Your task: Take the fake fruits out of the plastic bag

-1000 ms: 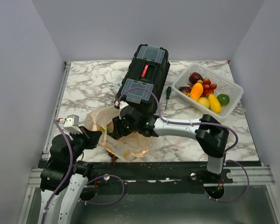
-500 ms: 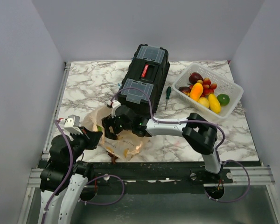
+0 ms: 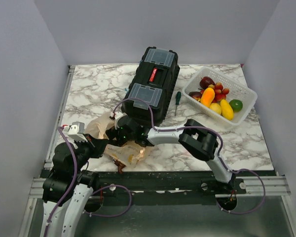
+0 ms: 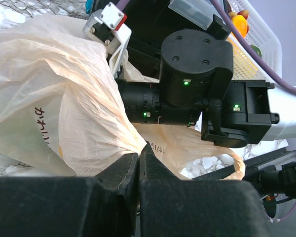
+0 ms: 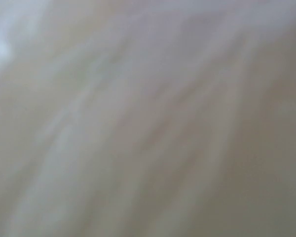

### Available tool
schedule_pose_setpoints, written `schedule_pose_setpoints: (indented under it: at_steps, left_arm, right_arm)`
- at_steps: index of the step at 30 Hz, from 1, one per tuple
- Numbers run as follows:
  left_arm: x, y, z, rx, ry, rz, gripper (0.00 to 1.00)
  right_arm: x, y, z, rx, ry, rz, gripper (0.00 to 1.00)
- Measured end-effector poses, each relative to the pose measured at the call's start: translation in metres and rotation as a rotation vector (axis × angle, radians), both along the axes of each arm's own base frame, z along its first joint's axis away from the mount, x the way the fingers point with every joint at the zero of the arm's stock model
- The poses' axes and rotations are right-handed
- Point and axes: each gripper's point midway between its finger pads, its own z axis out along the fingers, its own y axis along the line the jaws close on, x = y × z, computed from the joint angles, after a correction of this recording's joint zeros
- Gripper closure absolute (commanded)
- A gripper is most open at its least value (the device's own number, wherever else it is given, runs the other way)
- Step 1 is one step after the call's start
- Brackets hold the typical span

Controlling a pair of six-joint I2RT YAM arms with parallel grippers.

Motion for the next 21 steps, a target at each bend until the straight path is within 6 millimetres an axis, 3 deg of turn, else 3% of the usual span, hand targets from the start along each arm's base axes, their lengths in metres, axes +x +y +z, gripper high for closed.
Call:
schedule_pose_setpoints:
  at_steps: [5,10,15,21]
  left_arm:
    - [0.0,0.0,0.0,0.0,0.0,0.0,1.0]
    - [0.0,0.0,0.0,0.0,0.0,-0.003,1.0]
    - [0.0,-0.001,0.0,0.0,0.0,-0.005,1.0]
    - [0.0,-0.001,0.0,0.0,0.001,-0.005,1.0]
  right_arm:
    - [0.006,0.001,-0.007,-0.02,-0.012,-0.02,0.2]
    - [0.015,-0.005,-0.013,-0.051,-0.038,-0.064,0.45]
    - [0.022,-0.008,-0.013,-0.064,-0.059,-0.103,0.61]
    - [0.028,-0.018,-0.005,-0.085,-0.099,-0.138,0.74]
